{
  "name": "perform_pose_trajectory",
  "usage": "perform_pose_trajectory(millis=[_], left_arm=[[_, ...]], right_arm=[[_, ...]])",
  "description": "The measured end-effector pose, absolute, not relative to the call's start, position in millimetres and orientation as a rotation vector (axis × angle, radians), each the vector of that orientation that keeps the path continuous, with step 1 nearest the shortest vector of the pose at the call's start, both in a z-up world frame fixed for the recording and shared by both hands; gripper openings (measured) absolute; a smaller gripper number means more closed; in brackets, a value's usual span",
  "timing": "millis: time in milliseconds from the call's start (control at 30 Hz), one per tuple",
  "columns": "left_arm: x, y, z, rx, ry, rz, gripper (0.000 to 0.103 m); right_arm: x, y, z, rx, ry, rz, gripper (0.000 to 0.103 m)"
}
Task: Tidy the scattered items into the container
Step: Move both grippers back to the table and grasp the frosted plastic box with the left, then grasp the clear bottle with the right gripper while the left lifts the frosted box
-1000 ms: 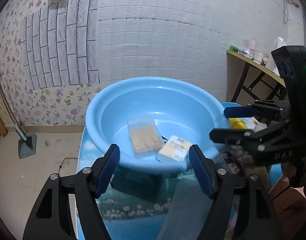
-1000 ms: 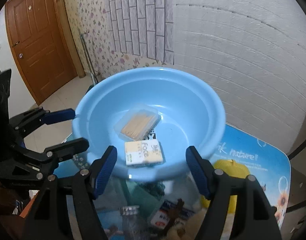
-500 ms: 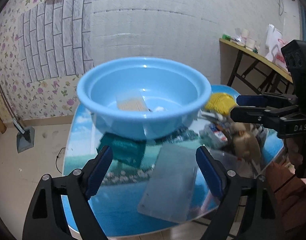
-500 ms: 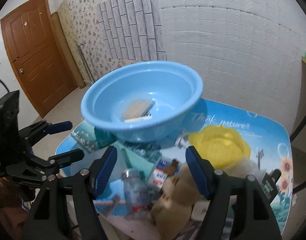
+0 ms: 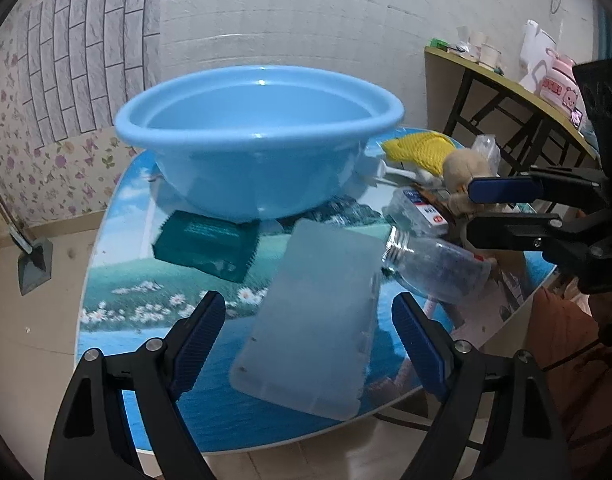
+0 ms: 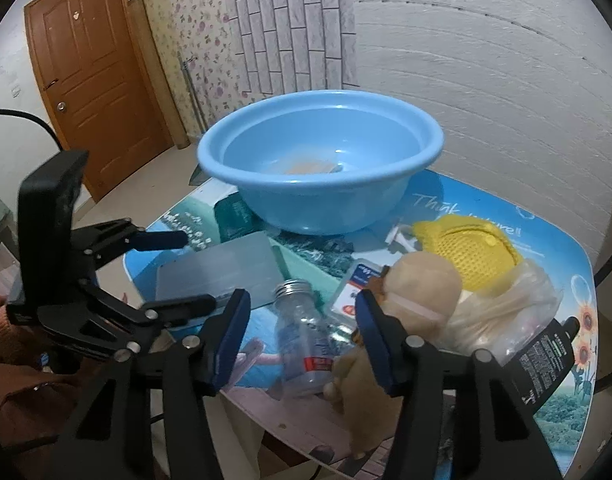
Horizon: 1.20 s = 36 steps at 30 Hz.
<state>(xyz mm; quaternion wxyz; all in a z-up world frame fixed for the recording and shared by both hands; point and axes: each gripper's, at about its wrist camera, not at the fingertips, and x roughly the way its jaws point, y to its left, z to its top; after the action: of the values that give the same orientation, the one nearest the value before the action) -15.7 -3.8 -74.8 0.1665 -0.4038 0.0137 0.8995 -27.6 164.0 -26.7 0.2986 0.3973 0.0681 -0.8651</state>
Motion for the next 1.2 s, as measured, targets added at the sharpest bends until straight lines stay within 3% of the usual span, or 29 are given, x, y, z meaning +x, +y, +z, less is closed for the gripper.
perform_pose_trajectory(millis=[233, 367, 567, 1200], left_arm=[[-16, 1, -86, -1.164, 0.066, 2.563, 0.085], [-15, 3, -91, -1.175, 0.096, 2.558, 0.070], [-14, 0, -92, -1.179, 0.098, 2.583, 0.063], [4, -33, -93, -1.219, 0.048, 2.648, 0.063]], right_arm=[[-23, 158, -32, 1.070, 0.205, -2.265, 0.050], [-22, 156, -40, 1.105, 0.206, -2.253, 0.050], [-18, 151, -49, 1.120, 0.266, -2.257, 0.050], [-14, 140, -62, 1.159, 0.304, -2.259, 0.049]])
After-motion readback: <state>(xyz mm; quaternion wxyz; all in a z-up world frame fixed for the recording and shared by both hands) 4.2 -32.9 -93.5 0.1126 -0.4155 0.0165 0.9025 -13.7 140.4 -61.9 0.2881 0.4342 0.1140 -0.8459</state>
